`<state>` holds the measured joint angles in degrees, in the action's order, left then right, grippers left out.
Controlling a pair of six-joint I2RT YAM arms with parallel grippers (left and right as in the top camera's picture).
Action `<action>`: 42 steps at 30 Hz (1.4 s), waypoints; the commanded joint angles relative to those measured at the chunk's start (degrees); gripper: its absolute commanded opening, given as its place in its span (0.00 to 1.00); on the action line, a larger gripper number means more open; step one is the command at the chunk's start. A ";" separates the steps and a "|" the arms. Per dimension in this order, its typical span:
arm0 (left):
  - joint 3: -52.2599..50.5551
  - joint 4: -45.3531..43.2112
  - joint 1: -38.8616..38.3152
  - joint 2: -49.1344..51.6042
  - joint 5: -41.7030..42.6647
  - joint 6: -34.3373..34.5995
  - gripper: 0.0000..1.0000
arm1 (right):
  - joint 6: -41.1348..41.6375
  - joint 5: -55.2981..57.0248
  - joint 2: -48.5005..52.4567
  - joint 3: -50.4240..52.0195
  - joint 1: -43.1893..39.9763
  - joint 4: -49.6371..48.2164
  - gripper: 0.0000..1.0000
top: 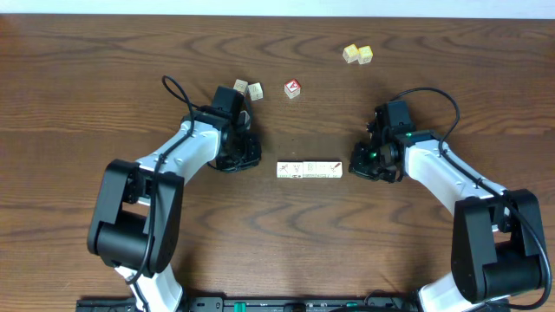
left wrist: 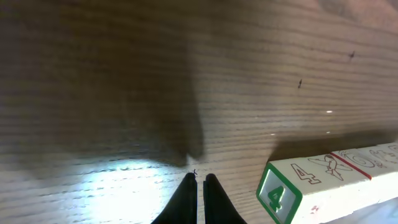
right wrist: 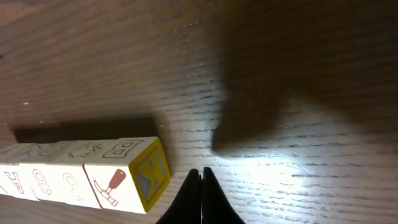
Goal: Lift 5 blocks
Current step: 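Lower both grippers to opposite row ends, pressing the blocks between them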
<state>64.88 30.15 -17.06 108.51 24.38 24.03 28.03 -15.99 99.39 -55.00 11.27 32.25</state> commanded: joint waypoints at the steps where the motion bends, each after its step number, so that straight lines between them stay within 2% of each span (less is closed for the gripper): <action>1: -0.92 -0.11 -0.55 1.40 2.05 1.05 0.07 | 1.31 -0.83 0.81 0.35 0.09 -0.42 0.01; 42: -0.92 -2.23 -5.31 1.77 4.81 1.81 0.07 | 1.75 0.26 1.05 0.37 3.10 -1.84 0.01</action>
<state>64.77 28.16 -22.26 109.56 28.62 25.52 29.12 -16.08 99.94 -54.98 13.65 30.52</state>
